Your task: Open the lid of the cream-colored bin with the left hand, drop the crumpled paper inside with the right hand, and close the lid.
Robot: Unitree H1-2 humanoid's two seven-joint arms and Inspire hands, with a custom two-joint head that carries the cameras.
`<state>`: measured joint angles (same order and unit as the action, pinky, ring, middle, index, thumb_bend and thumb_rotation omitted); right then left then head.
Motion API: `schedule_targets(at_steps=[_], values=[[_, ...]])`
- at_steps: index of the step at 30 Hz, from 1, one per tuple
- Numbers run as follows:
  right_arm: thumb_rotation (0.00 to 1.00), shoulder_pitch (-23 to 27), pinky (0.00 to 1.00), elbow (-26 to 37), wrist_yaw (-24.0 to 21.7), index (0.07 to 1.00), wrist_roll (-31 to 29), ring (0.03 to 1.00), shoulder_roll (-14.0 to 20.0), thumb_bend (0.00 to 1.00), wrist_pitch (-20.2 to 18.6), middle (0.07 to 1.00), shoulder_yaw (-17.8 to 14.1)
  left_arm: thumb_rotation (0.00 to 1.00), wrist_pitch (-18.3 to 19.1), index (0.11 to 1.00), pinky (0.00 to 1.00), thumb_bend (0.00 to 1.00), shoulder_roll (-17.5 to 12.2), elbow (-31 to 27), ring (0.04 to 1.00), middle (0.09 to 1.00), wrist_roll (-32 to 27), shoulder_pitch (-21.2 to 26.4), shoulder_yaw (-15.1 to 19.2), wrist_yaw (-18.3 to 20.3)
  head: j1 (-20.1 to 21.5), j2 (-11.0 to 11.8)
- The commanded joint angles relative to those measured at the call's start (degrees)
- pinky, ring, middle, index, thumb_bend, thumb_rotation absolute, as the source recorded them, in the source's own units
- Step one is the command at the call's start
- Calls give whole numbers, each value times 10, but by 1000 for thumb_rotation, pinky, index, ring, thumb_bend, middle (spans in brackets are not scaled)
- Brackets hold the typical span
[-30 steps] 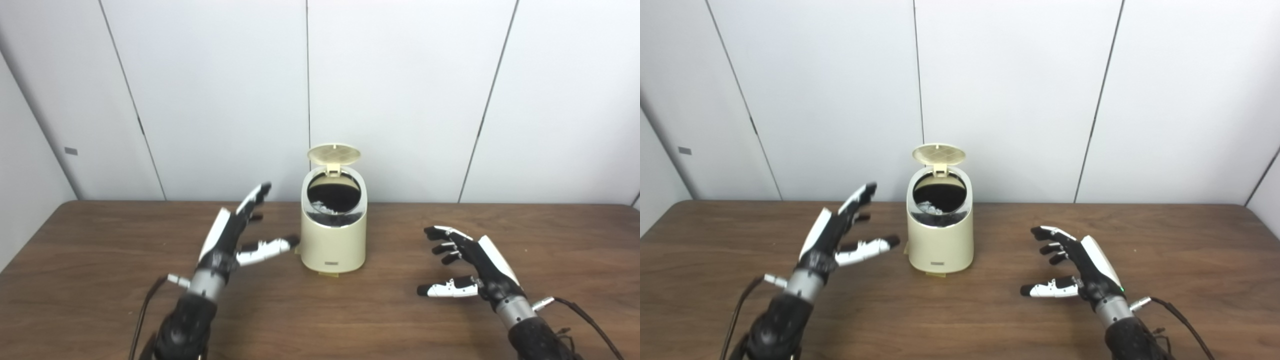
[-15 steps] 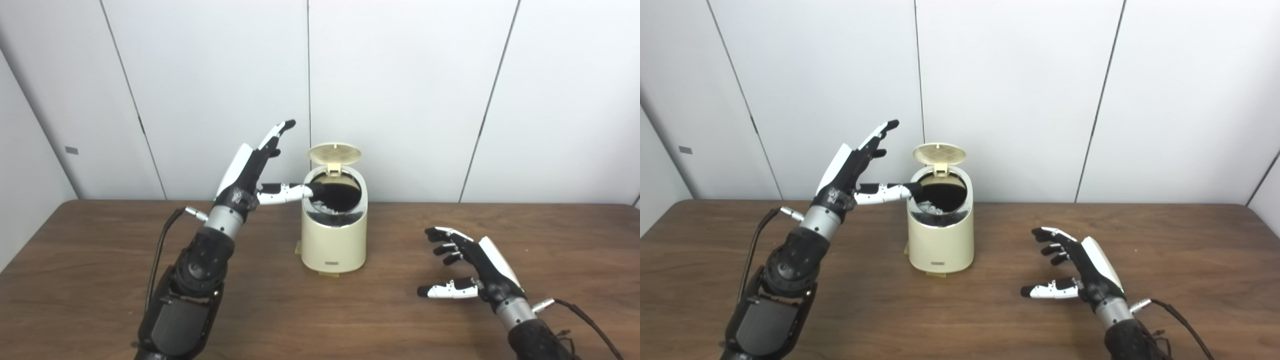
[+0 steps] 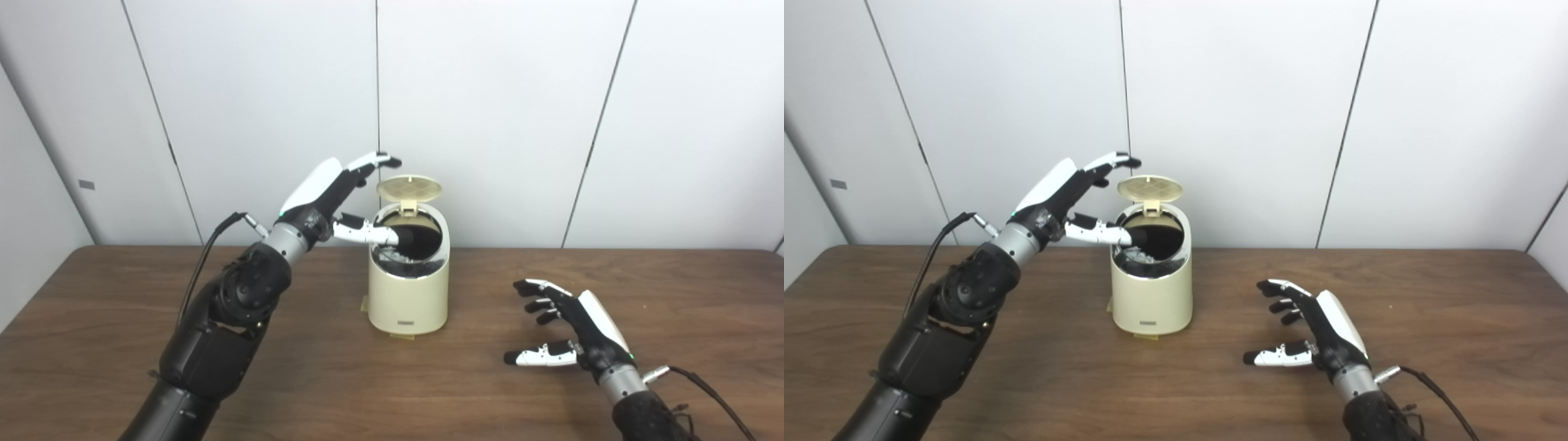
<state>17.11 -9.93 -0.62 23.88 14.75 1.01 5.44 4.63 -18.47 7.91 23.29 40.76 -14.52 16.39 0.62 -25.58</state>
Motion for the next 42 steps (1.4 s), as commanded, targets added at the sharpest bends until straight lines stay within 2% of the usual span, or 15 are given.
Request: schedule_targets(at_steps=[1,4,6,9,14,23,29,38,40,42], values=[[180,21,632,18,10,768,-3,727,5,872,14,787,-5,417,-5,896,890,1000,-14,-14,995,943,12,41,-2,9,2,-1],[185,21,611,17,13,766,-2,715,4,877,14,782,-6,406,-4,897,940,1000,-22,-20,1000,939,31,40,-14,22,4,-3],[192,20,628,17,13,768,-2,730,5,876,15,784,-6,414,-21,894,984,1000,-32,-19,1000,929,54,41,-28,25,4,-3],[187,19,634,17,14,769,-2,735,6,878,15,783,-6,421,-47,883,999,1000,-45,-20,1000,910,90,41,-47,22,4,-3],[200,18,633,16,17,769,0,728,4,880,18,779,-5,409,-68,870,1000,1000,-58,-37,1000,896,129,36,-62,27,6,-5],[198,18,635,13,23,760,3,729,3,879,27,777,-2,371,-75,861,1000,1000,-67,-78,1000,884,156,21,-59,51,7,-9],[172,17,624,20,21,760,2,727,0,876,12,778,-4,388,-77,867,1000,1000,-77,-109,1000,885,164,6,-58,71,9,-13],[192,15,666,30,19,763,9,766,-3,877,-1,792,-2,391,-75,872,1000,1000,-85,-134,1000,888,168,-11,-58,102,15,-21],[211,15,669,34,17,765,10,768,-3,877,-6,796,-2,392,-75,877,1000,1000,-86,-139,1000,890,175,-14,-60,109,15,-23],[224,15,668,35,17,766,11,769,-2,880,-8,797,-2,413,-83,883,1000,1000,-94,-142,1000,892,212,-11,-76,121,16,-25]])
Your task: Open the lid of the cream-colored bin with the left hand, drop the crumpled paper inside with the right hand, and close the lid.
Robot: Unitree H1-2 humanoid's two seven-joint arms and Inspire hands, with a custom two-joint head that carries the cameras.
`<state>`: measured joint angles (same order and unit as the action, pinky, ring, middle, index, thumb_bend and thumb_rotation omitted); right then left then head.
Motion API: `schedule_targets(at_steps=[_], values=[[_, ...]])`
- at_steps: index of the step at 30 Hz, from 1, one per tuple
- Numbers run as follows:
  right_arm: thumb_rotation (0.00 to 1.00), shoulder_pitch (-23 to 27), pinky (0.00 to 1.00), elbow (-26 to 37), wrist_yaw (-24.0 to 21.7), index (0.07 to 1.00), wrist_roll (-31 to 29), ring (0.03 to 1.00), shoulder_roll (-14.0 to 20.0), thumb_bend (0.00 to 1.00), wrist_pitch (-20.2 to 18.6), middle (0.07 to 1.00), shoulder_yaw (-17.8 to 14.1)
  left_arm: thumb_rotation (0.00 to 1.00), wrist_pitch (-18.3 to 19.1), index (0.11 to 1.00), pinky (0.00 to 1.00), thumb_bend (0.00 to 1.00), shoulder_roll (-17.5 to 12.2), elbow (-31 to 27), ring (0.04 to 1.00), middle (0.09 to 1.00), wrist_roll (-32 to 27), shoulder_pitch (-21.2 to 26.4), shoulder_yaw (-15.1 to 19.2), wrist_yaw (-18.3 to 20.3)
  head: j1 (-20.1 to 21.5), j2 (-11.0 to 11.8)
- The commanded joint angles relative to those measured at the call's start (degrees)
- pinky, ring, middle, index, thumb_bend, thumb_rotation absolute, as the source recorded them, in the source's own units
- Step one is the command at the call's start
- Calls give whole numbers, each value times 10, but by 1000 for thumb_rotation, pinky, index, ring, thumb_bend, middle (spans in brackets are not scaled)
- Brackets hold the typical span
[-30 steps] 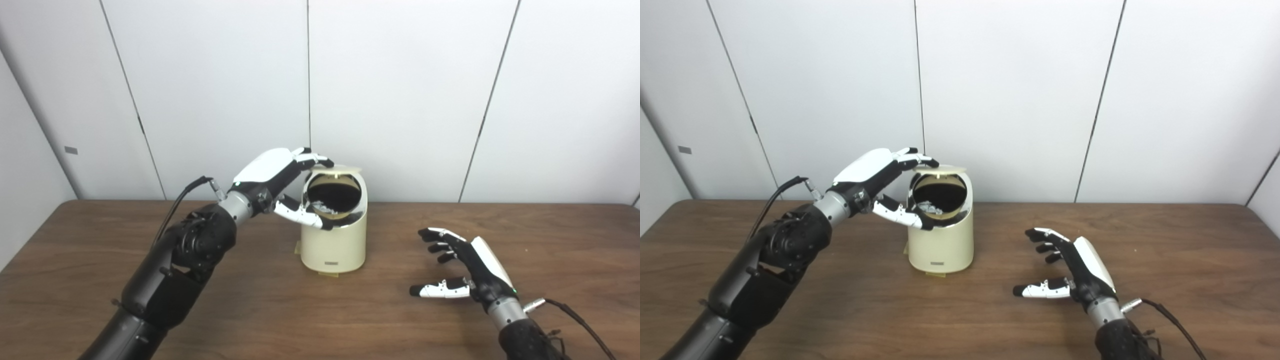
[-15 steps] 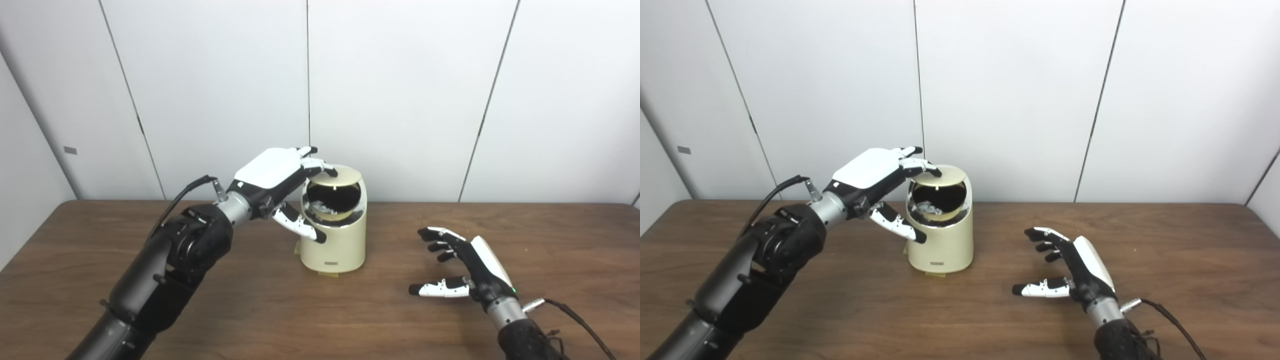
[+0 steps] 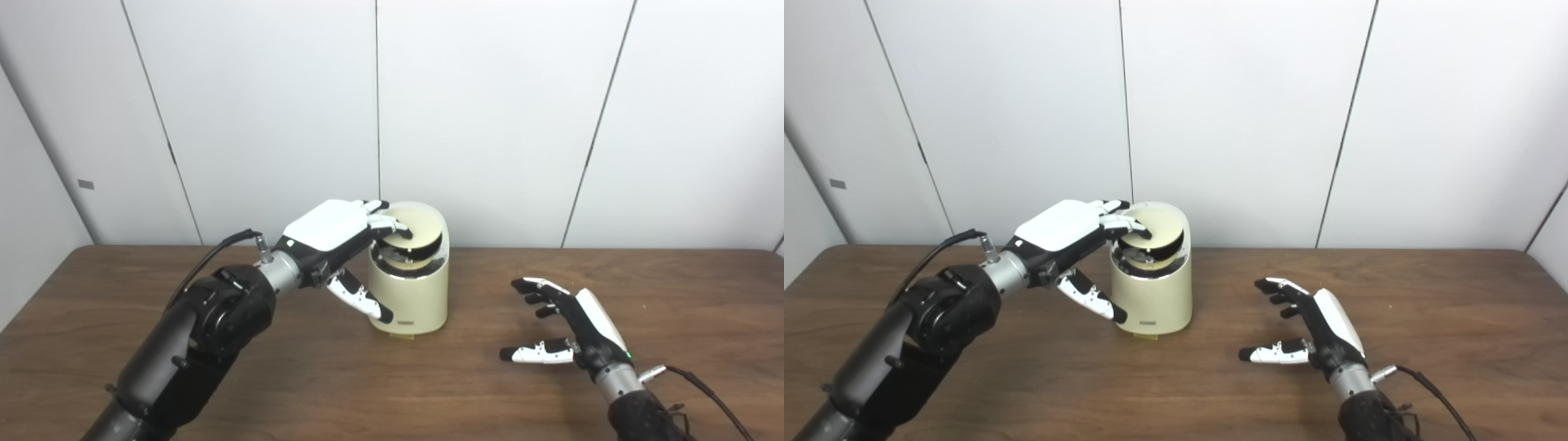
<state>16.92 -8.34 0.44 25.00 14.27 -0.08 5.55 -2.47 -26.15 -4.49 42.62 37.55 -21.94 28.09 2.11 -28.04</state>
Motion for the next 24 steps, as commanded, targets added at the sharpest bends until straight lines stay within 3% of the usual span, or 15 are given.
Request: schedule_targets(at_steps=[1,7,16,21,24], values=[[231,17,667,20,6,766,0,769,3,882,2,799,-3,435,-16,881,1000,1000,-20,-18,1000,891,32,22,-8,7,1,-2],[262,14,657,27,4,763,1,760,3,890,0,794,-2,451,-14,866,1000,1000,-20,-9,1000,881,113,29,-45,50,3,-5],[235,11,644,31,6,760,0,757,3,868,-4,792,-5,480,-25,845,1000,1000,-7,36,1000,861,178,32,-83,50,6,-8],[238,9,625,36,7,765,2,747,4,846,-9,793,-5,512,-33,838,1000,1000,-3,44,1000,858,181,28,-88,46,8,-9],[243,7,627,40,6,766,1,749,4,846,-15,795,-7,515,-37,840,1000,1000,-6,30,1000,852,155,21,-67,29,8,-8]])
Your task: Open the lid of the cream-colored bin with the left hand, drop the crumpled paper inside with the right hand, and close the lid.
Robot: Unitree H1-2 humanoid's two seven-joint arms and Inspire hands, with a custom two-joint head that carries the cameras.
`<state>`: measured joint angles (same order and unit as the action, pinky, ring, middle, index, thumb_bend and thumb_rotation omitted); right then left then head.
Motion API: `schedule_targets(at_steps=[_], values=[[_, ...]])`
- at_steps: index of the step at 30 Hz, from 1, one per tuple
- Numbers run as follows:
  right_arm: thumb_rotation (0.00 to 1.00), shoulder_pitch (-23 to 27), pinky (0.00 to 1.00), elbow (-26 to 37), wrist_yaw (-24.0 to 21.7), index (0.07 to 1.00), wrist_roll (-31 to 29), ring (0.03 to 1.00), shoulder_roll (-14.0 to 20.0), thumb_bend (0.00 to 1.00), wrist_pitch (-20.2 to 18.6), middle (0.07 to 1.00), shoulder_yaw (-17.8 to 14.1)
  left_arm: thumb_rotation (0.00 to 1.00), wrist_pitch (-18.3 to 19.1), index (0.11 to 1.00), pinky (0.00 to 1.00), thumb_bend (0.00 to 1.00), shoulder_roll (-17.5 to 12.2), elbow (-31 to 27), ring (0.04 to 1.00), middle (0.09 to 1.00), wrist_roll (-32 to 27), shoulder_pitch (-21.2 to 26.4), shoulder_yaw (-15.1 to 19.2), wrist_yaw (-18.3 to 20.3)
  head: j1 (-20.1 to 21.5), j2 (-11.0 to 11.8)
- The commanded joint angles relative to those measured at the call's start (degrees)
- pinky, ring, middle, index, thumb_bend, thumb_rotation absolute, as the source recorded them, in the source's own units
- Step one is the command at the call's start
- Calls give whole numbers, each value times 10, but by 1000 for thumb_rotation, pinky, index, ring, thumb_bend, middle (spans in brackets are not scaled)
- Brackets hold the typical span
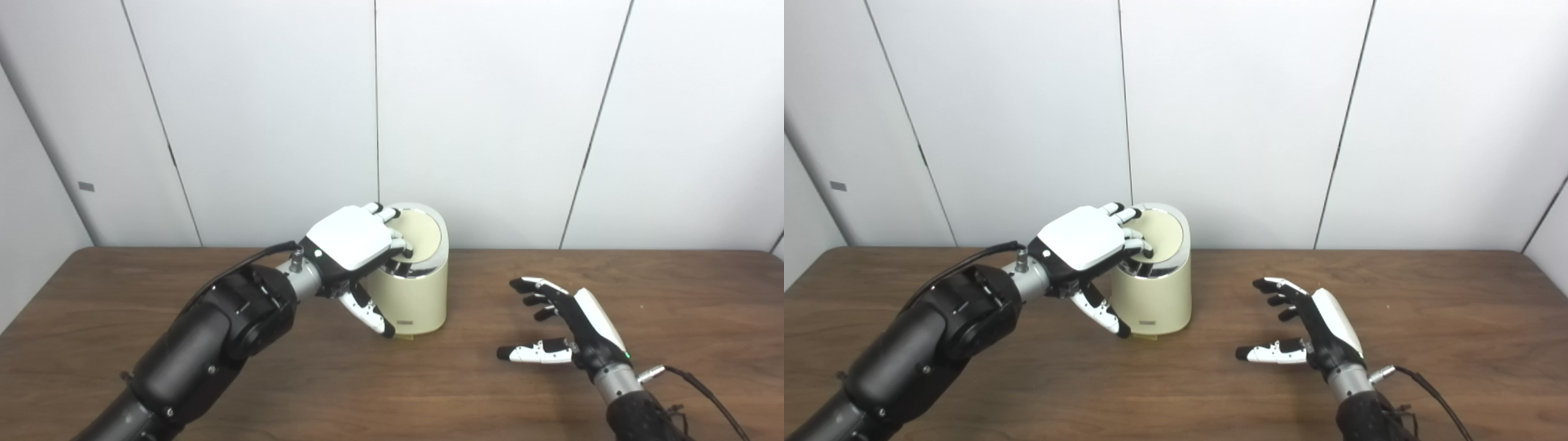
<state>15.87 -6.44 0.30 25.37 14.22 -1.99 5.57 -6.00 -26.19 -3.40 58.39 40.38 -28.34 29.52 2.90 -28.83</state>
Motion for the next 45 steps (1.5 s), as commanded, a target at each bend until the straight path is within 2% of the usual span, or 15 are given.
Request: schedule_targets(at_steps=[1,3,8,11,16,19,21,23,26,29,30,33,36,39,45], values=[[242,17,628,20,8,766,-3,749,5,846,4,795,-8,516,1,841,1000,1000,-7,12,1000,852,-11,-10,7,10,-1,0],[245,17,635,20,8,768,-3,754,5,845,4,797,-8,534,5,851,1000,1000,-6,2,1000,858,-23,-13,21,7,-3,0],[236,18,630,12,12,762,-5,751,6,840,12,791,-10,490,10,858,1000,989,-3,-19,1000,863,-68,-28,75,-25,-3,0],[243,18,646,12,10,765,-4,762,6,831,8,796,-9,477,1,860,1000,979,1,-24,993,860,-93,-40,108,-58,-6,1],[229,21,639,5,14,760,-2,756,7,827,18,791,-7,442,-10,861,1000,959,9,-22,1000,869,-118,-61,145,-103,-7,1],[230,21,632,3,17,758,-1,748,7,829,21,785,-8,432,-17,863,1000,939,21,-16,1000,878,-140,-74,168,-143,-7,1],[230,21,632,4,16,757,-2,747,7,831,18,785,-8,408,-22,865,963,921,32,-9,991,881,-163,-84,185,-170,-8,1],[229,21,628,6,15,757,-2,742,7,834,15,784,-9,398,-25,871,854,910,43,-2,965,882,-184,-93,201,-193,-8,1],[222,20,625,8,14,760,-3,740,6,837,11,785,-10,374,-32,888,826,874,70,12,921,900,-249,-115,230,-220,-9,1],[220,19,617,7,15,762,-6,731,5,838,14,783,-11,330,-27,888,835,853,94,19,910,907,-321,-138,252,-219,-11,0],[218,19,615,7,16,764,-8,727,4,839,16,782,-12,328,-15,886,822,855,104,20,905,906,-353,-148,261,-212,-11,0],[209,17,615,5,18,771,-18,722,0,838,23,782,-16,340,11,877,753,877,128,25,877,893,-421,-170,276,-202,-11,1],[184,15,603,2,22,776,-33,708,-6,842,34,786,-20,363,22,891,686,880,147,33,829,875,-473,-195,283,-199,-7,2],[167,10,581,9,26,787,-45,685,-14,836,36,788,-23,328,5,880,657,852,161,52,791,834,-507,-218,283,-204,-7,1],[192,-5,568,31,33,814,-61,686,-30,814,37,817,-29,320,-44,870,671,831,174,102,760,802,-539,-248,291,-216,-2,1]])
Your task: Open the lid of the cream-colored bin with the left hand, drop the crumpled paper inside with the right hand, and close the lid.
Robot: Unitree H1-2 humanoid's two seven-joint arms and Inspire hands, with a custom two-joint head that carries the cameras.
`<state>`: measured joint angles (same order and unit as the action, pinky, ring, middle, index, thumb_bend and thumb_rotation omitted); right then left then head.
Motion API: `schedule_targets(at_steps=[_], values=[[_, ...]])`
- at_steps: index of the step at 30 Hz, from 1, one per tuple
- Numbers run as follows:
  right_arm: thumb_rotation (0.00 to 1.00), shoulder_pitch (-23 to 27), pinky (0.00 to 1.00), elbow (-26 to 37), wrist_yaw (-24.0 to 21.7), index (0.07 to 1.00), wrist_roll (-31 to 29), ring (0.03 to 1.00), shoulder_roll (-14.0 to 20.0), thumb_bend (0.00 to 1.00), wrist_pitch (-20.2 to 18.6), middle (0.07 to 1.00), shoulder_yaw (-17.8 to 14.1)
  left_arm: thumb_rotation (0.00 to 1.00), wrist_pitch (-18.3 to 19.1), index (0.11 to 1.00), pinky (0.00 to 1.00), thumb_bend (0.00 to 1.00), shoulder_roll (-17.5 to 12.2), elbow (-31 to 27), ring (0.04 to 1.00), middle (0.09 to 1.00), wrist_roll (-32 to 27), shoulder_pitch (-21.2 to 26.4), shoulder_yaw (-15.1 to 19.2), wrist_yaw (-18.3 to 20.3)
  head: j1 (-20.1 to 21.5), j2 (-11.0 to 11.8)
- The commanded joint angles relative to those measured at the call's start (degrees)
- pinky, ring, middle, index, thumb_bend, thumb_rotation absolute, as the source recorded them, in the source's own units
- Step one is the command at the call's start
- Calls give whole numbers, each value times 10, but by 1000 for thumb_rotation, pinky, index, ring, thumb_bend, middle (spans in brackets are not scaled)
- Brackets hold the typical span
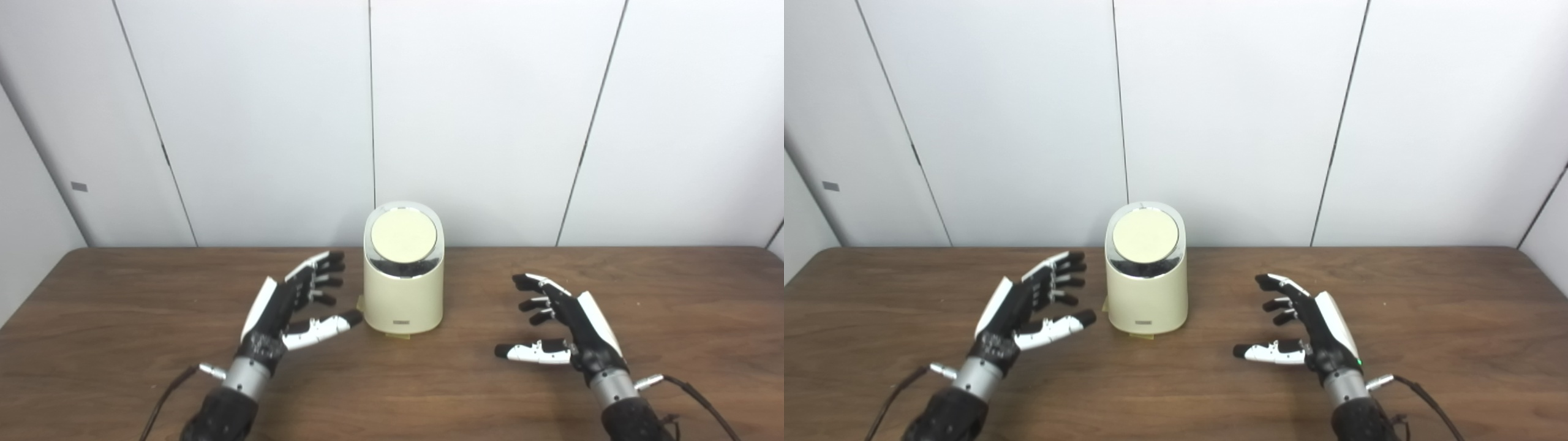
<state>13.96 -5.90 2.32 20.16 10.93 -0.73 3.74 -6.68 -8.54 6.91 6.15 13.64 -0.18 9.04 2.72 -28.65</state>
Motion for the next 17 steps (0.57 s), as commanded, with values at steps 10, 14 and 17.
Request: schedule_targets(at_steps=[10,14,17], values=[[181,-7,550,47,8,810,-41,639,-13,820,38,785,-17,277,-71,856,681,812,-3,35,751,782,-45,-3,20,-15,8,-4],[182,-18,546,49,10,819,-40,646,-18,823,46,792,-15,294,-64,857,697,842,-4,36,765,791,-42,-9,21,-17,9,-4],[203,-22,554,50,8,825,-49,653,-23,822,51,800,-18,297,-64,860,712,843,-6,36,778,798,-41,-11,21,-17,6,-5]])
